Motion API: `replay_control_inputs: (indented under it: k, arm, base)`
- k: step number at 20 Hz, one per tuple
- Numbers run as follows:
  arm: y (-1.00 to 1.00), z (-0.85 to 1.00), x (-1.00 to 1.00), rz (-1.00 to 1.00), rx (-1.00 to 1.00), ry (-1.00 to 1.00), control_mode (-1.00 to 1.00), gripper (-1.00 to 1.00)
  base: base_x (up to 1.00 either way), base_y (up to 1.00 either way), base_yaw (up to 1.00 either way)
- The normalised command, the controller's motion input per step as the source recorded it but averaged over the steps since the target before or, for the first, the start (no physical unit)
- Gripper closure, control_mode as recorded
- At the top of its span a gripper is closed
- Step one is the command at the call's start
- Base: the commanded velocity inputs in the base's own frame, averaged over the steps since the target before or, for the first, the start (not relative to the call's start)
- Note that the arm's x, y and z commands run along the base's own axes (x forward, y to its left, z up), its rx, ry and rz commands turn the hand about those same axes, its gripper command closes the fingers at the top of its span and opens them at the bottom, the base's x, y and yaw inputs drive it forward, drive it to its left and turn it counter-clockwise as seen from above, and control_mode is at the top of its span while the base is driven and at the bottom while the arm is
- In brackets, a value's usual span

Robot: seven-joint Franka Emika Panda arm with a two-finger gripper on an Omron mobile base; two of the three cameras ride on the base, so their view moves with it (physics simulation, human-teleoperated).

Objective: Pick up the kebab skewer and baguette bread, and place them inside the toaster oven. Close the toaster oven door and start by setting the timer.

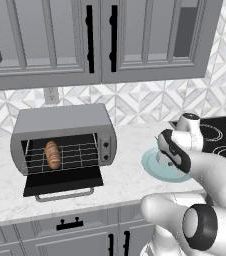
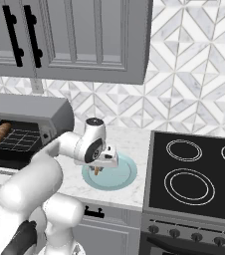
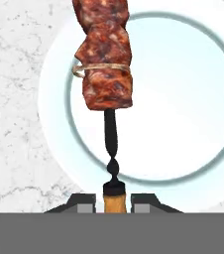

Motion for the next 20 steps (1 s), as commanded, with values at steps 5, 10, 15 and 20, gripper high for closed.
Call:
replay_control_inputs:
  k: [5, 10, 15, 20]
  arm:
    - [1.00, 0.71, -0.06, 0.06, 0.00, 0.00, -1.00, 1.00]
    - [1.00, 0.38, -0.02, 0.01, 0.00, 0.03, -1.00, 1.00]
    - [1.00, 0.09, -0.05, 0.00, 0.00, 0.08, -1.00, 1.00]
    - [1.00, 0.04, -0.02, 0.00, 0.00, 0.11, -1.00, 1.00]
  base:
    - [0.00, 0.00, 0.00]
    - [0.00, 0.00, 0.00]
    - [0.00, 0.00, 0.00]
    - [0.00, 0.00, 0.00]
